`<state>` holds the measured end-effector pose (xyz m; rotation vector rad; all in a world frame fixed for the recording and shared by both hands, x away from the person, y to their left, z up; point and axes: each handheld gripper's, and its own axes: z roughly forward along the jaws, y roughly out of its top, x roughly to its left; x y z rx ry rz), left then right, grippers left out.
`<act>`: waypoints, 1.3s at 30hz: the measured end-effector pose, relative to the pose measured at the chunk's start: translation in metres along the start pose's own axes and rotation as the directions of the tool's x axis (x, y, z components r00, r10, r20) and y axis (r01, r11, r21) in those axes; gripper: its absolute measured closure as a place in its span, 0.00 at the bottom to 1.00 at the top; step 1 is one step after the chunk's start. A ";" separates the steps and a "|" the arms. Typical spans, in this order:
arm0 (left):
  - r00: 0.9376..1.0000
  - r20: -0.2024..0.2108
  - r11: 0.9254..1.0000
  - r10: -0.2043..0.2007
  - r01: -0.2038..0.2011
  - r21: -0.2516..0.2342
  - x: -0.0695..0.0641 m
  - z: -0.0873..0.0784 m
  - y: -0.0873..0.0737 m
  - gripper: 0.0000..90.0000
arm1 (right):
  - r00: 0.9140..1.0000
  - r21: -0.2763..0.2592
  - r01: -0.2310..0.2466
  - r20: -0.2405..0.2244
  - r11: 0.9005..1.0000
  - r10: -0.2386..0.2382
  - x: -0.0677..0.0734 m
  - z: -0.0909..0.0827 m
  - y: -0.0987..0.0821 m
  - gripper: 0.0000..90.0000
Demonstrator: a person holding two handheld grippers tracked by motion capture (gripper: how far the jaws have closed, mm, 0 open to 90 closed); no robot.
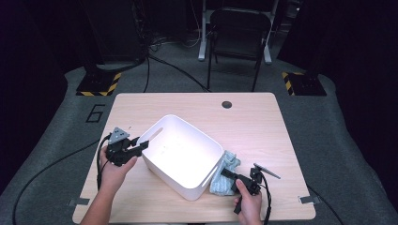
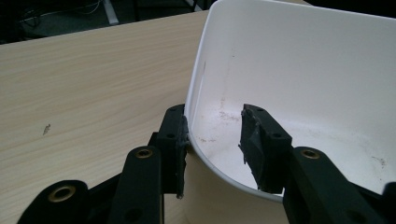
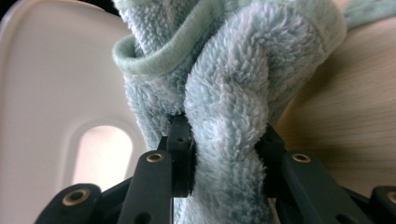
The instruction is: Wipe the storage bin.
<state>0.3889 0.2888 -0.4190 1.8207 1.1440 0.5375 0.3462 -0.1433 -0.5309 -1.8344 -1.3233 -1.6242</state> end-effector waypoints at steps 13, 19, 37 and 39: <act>1.000 -0.007 1.000 -0.001 0.001 0.010 -0.004 -0.001 0.000 0.68 | 0.984 -0.084 0.146 -0.089 0.986 -0.153 0.047 -0.018 0.010 0.74; 1.000 -0.011 1.000 0.009 -0.009 0.010 -0.003 -0.002 0.000 0.73 | 0.983 -0.078 0.161 -0.077 0.984 -0.167 0.040 -0.014 0.010 0.74; 1.000 -0.014 1.000 0.013 -0.013 0.013 -0.006 -0.003 -0.001 0.74 | 0.988 0.039 0.109 0.107 0.993 -0.112 0.000 0.006 0.002 0.76; 1.000 -0.019 1.000 0.010 -0.010 0.013 -0.006 -0.003 -0.001 0.74 | 0.986 0.048 0.110 0.119 0.993 -0.115 -0.001 0.006 0.002 0.76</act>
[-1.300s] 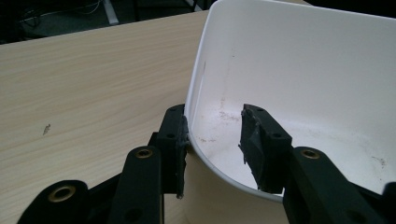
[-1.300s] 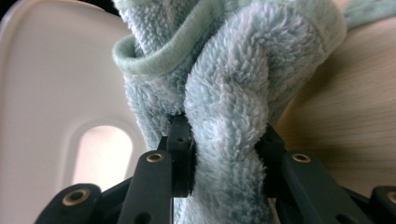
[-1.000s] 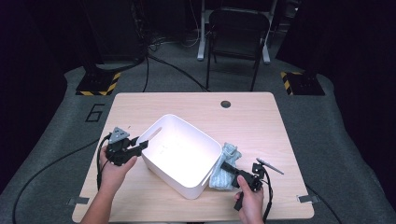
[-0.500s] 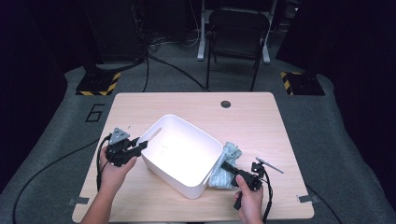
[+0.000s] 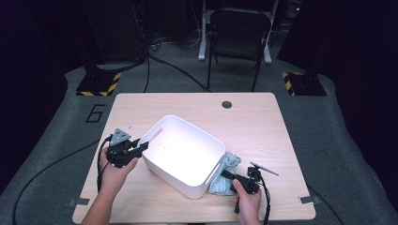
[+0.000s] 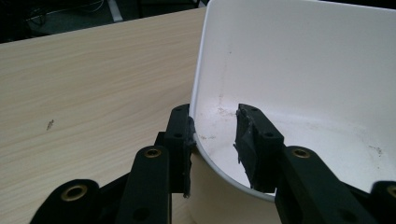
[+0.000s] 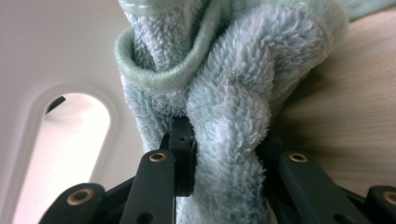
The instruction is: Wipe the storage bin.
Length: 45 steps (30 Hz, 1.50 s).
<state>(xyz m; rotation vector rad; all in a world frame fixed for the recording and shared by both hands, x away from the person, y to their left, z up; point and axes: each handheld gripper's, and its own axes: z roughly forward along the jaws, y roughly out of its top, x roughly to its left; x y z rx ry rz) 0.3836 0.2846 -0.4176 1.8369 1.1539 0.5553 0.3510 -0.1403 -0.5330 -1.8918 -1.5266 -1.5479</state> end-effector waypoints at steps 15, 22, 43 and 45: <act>1.000 0.021 1.000 -0.022 0.022 0.017 -0.004 0.001 0.001 0.68 | 0.988 -0.072 -0.015 -0.151 0.997 0.004 0.028 -0.018 0.010 0.76; 1.000 0.019 1.000 -0.017 0.016 0.018 -0.004 0.001 0.001 0.68 | 0.970 -0.114 0.018 -0.240 0.993 -0.045 0.047 -0.033 0.015 0.75; 1.000 -0.004 1.000 -0.002 0.002 0.003 -0.005 0.000 0.000 0.76 | 0.993 -0.051 0.044 -0.111 0.998 -0.049 0.018 -0.010 0.001 0.76; 1.000 -0.004 1.000 -0.001 0.001 0.002 -0.005 0.000 0.000 0.76 | 0.997 -0.027 0.034 -0.071 0.999 -0.036 0.015 -0.007 -0.001 0.77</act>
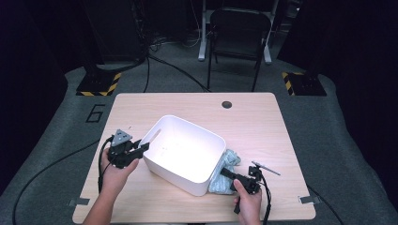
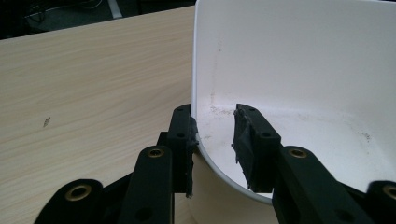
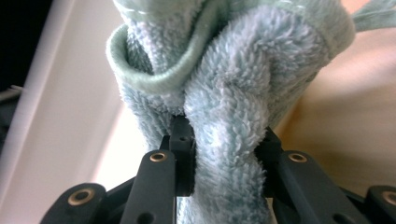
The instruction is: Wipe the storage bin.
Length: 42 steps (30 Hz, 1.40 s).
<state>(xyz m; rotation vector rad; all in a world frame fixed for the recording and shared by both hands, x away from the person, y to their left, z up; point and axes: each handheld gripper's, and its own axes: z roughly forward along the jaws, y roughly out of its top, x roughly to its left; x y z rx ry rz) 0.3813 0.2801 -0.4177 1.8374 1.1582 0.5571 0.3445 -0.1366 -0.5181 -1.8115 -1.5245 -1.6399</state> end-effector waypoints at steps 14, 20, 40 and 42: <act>1.000 -0.003 1.000 -0.010 0.010 -0.003 -0.001 0.000 0.000 0.75 | 0.994 0.052 -0.095 0.054 0.994 0.092 -0.016 0.009 -0.008 0.77; 1.000 0.013 1.000 -0.004 0.003 0.016 0.000 -0.001 0.001 0.74 | 0.998 0.039 -0.068 0.017 0.997 0.068 -0.012 0.004 -0.004 0.77; 1.000 0.003 0.998 0.002 -0.002 0.057 -0.009 0.008 -0.001 0.70 | 0.993 -0.098 -0.002 -0.119 0.995 -0.010 0.033 -0.027 0.020 0.75; 1.000 0.005 0.999 0.007 -0.007 0.051 -0.011 0.008 -0.001 0.71 | 0.992 -0.109 -0.017 -0.124 0.994 0.004 0.032 -0.028 0.022 0.75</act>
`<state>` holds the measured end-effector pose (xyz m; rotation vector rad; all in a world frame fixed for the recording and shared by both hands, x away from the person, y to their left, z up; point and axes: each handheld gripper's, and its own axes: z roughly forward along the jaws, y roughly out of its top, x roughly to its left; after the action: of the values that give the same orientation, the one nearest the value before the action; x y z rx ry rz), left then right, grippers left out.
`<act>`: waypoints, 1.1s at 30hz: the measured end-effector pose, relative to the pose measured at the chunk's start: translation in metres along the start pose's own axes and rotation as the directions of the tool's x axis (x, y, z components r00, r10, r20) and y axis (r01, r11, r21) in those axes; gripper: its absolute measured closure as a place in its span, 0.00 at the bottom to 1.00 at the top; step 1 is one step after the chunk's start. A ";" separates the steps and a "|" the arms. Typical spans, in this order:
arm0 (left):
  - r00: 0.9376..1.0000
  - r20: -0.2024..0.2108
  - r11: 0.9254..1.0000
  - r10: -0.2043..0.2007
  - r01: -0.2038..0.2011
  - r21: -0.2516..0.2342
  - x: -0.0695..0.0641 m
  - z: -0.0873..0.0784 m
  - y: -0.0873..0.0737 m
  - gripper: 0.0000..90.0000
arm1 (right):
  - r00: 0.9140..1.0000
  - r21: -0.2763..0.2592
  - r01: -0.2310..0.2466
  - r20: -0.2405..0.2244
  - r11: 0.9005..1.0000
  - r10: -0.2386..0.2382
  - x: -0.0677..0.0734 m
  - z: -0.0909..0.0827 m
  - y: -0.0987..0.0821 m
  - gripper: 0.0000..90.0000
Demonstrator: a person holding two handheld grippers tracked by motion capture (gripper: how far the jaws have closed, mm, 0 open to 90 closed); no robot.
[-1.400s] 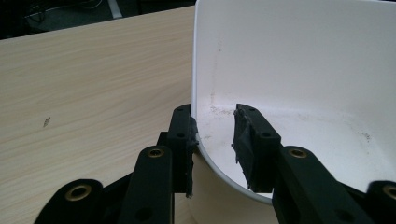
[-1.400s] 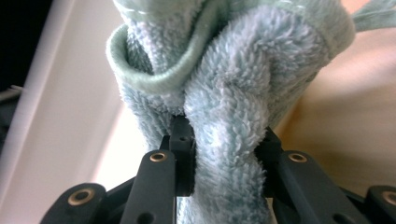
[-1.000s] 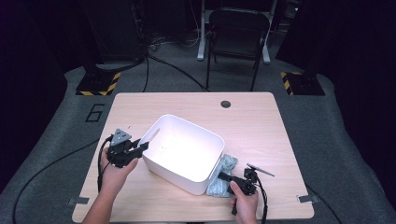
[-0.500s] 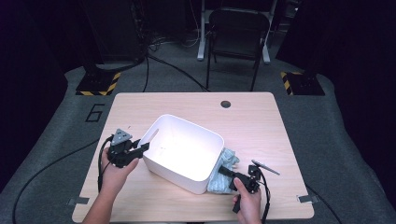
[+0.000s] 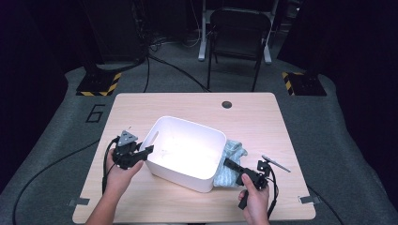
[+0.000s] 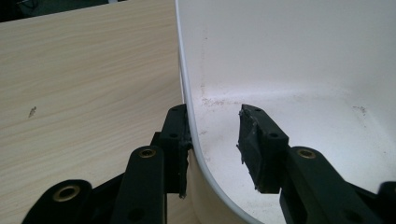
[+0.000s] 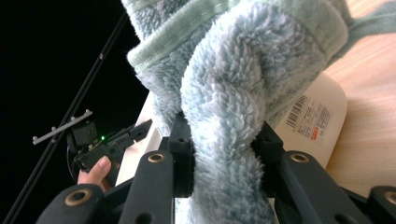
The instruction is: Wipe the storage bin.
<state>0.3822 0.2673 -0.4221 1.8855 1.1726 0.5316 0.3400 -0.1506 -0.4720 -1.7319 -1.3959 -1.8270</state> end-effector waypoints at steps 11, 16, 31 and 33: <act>0.998 -0.061 1.000 -0.020 0.019 -0.015 0.001 -0.002 0.001 0.91 | 0.998 -0.018 -0.012 -0.060 1.000 0.011 0.006 -0.005 0.004 0.75; 0.995 -0.091 0.999 -0.045 0.043 -0.022 0.001 -0.003 0.001 0.95 | 0.996 -0.013 0.000 -0.087 1.000 -0.001 0.013 -0.006 0.003 0.74; 0.993 -0.098 0.997 -0.070 0.066 -0.044 0.002 -0.003 -0.002 0.96 | 0.999 0.011 0.005 -0.051 1.000 -0.005 0.002 0.003 -0.019 0.77; 0.993 -0.092 0.997 -0.069 0.066 -0.036 0.002 -0.003 -0.002 0.95 | 0.999 0.016 0.019 -0.042 1.000 -0.019 -0.001 0.004 -0.019 0.77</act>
<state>0.3799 0.2712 -0.4219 1.8025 1.2765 0.6037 0.3291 -0.1384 -0.4819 -1.6689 -1.4115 -1.8458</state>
